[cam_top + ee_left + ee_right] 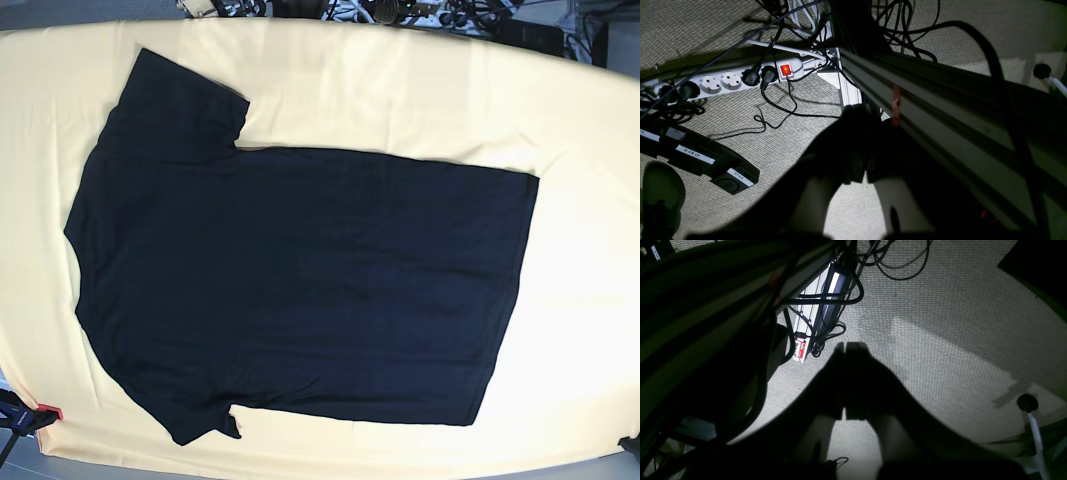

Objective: Fold the T-shirt properly

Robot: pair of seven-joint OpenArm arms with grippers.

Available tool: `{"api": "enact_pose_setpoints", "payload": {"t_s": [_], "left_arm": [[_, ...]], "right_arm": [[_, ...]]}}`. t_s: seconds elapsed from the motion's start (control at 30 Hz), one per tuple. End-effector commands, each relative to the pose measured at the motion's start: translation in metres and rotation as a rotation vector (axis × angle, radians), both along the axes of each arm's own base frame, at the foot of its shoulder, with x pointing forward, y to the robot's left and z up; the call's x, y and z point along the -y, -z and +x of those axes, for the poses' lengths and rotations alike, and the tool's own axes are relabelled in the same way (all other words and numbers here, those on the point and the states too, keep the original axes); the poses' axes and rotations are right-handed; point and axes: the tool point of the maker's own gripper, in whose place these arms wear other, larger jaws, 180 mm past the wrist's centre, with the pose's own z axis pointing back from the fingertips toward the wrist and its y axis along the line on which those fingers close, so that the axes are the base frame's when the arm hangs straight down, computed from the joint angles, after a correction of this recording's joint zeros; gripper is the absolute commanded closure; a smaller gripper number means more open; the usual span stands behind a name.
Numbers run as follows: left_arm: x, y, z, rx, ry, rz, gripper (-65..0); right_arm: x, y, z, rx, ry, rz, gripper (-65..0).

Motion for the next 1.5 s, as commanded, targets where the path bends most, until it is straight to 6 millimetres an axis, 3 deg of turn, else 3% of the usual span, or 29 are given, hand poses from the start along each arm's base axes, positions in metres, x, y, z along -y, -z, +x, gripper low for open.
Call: {"api": "enact_pose_setpoints", "payload": {"t_s": [0.0, 1.1, 1.23, 1.33, 1.47], "left_arm": [[0.004, -0.002, 0.004, 0.015, -0.006, -0.018, 0.0], [0.004, -0.002, 0.000, 0.008, -0.005, -0.018, 0.0], [0.012, -0.003, -0.025, -0.056, 0.146, -0.050, 0.0], [0.026, -0.011, -0.051, -0.112, 0.255, -0.106, 0.0], [0.017, -0.023, -0.080, -0.159, 0.264, -0.101, 0.0]], "right_arm": [[0.000, -0.002, 0.014, 0.028, 0.001, 0.001, 0.0], [-0.004, -0.002, 0.009, 0.005, -0.012, 0.026, 0.0], [-0.012, -0.005, -0.016, -0.105, -0.063, 0.085, 0.0], [-0.011, -0.014, -0.057, -0.295, -0.146, 0.126, 0.0], [0.010, -0.025, -0.117, -0.453, -0.158, 0.119, 0.0]]}}
